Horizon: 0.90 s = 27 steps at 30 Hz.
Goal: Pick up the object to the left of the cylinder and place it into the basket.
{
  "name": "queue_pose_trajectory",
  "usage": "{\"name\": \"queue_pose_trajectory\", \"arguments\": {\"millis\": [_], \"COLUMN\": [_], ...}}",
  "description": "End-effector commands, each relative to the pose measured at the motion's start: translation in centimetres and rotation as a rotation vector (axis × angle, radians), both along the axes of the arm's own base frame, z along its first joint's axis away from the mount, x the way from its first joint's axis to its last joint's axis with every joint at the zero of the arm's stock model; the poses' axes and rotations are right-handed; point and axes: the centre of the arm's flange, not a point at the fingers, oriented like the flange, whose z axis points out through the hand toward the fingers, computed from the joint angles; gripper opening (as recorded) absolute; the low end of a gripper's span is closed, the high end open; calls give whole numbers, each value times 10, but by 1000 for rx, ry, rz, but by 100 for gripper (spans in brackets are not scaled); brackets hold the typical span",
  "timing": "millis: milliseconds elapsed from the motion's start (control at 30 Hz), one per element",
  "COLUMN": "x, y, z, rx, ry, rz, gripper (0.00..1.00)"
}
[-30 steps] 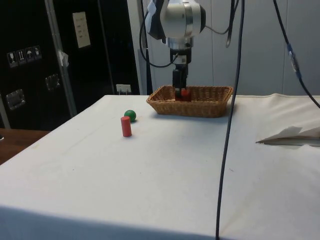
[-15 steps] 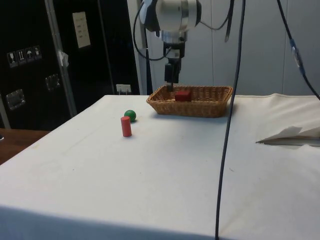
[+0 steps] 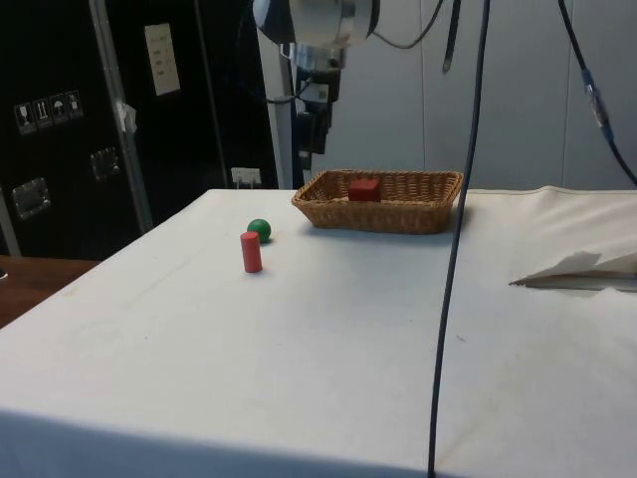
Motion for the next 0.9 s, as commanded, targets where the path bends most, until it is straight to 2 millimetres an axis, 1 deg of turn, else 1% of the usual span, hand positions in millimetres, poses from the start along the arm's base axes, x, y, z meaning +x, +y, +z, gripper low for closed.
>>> {"name": "queue_pose_trajectory", "arguments": {"millis": [0,267,300,533,567,600,767,833,867], "x": [3,34,33,53,52,58,69,77,74], "y": [2,26,25,38,37,41,48,53,51], "z": [2,16,16,19,21,20,22,22,23], "rx": [1,3,7,-4,-2,-7,-20,-23,-17], "ry": [-3,-14,-20,-15,-25,-15,-8,-7,-20], "rz": [0,5,8,12,14,14,16,19,22], "gripper": [100,100,100,100,100,100,100,100,100]}}
